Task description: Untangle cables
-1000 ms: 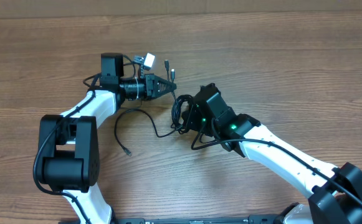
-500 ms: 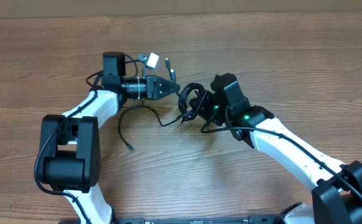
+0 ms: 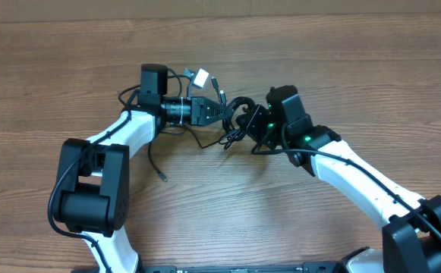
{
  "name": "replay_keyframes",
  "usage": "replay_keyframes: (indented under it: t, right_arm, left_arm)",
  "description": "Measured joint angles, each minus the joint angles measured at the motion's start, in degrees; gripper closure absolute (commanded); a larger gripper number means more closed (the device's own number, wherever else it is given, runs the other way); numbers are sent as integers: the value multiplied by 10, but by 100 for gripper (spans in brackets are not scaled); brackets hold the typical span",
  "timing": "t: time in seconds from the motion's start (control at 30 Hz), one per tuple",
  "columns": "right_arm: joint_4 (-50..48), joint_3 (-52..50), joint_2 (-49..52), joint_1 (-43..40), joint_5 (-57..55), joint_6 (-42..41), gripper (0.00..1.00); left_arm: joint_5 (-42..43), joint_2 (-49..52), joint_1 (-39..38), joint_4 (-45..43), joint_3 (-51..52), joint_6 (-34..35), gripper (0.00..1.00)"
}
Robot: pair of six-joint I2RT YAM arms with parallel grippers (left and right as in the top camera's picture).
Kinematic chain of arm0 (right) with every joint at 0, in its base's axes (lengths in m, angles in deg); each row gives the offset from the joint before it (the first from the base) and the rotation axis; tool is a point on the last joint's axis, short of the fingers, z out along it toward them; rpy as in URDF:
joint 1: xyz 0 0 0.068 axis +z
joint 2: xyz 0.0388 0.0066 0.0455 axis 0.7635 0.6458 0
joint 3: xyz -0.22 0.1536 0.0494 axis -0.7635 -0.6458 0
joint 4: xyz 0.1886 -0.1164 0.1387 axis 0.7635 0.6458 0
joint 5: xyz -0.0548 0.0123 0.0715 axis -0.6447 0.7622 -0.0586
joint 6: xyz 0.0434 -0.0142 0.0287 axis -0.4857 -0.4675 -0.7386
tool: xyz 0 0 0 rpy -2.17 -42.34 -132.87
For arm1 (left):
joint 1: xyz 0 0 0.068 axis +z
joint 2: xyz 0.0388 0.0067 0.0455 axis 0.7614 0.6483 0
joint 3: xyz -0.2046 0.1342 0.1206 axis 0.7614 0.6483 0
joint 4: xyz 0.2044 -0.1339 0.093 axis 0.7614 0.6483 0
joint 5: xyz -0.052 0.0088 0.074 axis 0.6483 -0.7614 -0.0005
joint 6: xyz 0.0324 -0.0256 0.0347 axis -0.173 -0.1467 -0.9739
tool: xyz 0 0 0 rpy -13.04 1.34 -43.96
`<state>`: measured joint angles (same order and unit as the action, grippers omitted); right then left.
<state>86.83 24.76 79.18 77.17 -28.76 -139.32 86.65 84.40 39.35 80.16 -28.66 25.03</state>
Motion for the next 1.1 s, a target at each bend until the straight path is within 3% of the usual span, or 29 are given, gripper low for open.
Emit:
replay_keyframes:
  t: [0.33, 0.43, 0.7, 0.87, 0.97, 1.1]
  right_arm:
    - [0, 0, 0, -8, -4, -1, 96]
    - [0, 0, 0, -8, -5, -1, 96]
    - [7, 0, 3, -9, -8, 0, 96]
    - [33, 0, 3, -9, -8, 15, 96]
    - [42, 0, 3, -9, -8, 19, 96]
    - [43, 0, 3, -9, 0, 24, 96]
  left_arm:
    - [-70, 0, -20, 36, 0, 0, 83]
    - [-72, 0, -26, 34, 0, 0, 72]
    - [-58, 0, -28, 13, 0, 0, 56]
    - [-45, 0, -12, 8, 0, 0, 41]
    - [-44, 0, 9, 12, 0, 0, 40]
    - [-44, 0, 42, 26, 0, 1, 50]
